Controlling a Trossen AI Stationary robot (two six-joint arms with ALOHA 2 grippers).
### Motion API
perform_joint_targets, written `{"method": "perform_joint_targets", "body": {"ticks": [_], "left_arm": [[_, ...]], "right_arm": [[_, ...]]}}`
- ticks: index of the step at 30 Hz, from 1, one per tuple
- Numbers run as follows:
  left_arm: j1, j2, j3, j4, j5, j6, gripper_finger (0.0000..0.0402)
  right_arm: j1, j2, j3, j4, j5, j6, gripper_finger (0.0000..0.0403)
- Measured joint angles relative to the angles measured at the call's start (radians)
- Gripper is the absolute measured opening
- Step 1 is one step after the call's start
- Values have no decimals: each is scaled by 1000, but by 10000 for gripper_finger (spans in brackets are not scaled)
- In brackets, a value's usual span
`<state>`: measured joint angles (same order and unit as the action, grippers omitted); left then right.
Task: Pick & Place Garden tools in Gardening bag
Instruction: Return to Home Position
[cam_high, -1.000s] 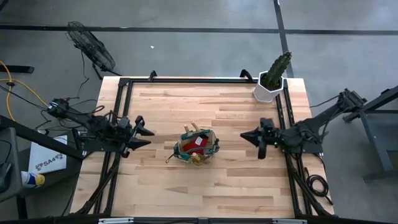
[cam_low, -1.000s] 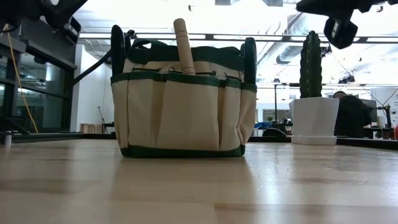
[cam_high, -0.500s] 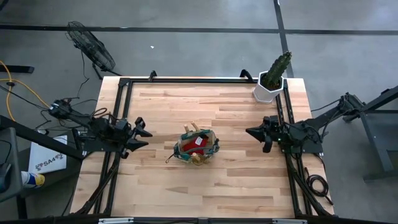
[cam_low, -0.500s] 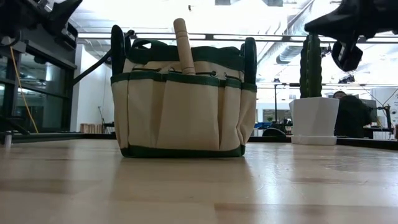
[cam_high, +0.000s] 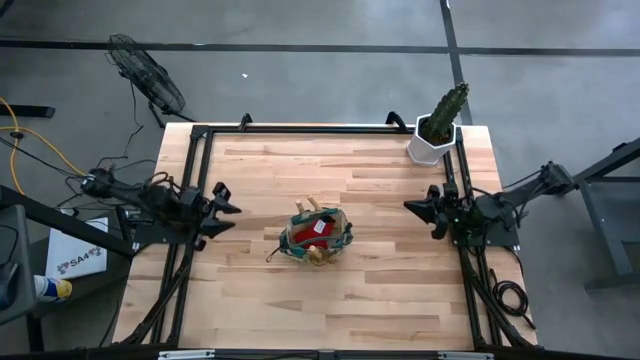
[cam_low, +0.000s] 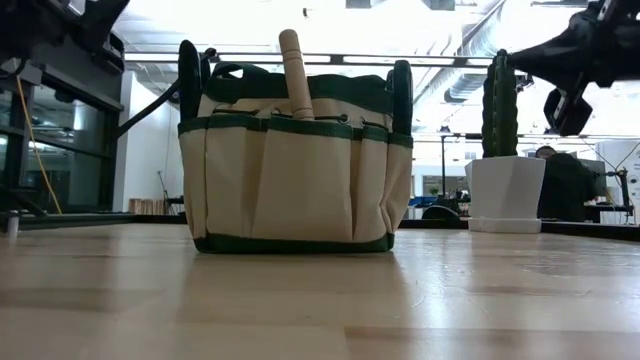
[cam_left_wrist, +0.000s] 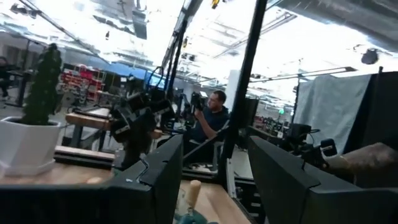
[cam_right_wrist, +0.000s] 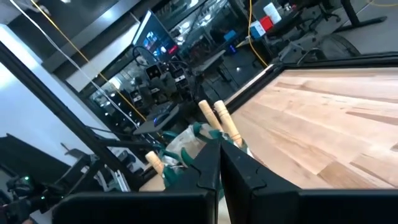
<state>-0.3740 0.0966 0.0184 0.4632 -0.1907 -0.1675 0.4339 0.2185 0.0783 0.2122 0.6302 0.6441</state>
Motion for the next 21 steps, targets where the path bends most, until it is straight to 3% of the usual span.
{"method": "perform_joint_targets", "body": {"ticks": [9, 16, 21], "left_arm": [[222, -91, -2, -138, 198, -130, 180], [396, -90, -2, -161, 370, -183, 180], [451, -90, -3, -121, 444, -190, 180]], "right_arm": [[-83, -210, -68, -122, -69, -13, 3], [-198, -211, -67, -146, -175, -114, 3], [-274, -211, -67, -153, -275, -207, 3]]}}
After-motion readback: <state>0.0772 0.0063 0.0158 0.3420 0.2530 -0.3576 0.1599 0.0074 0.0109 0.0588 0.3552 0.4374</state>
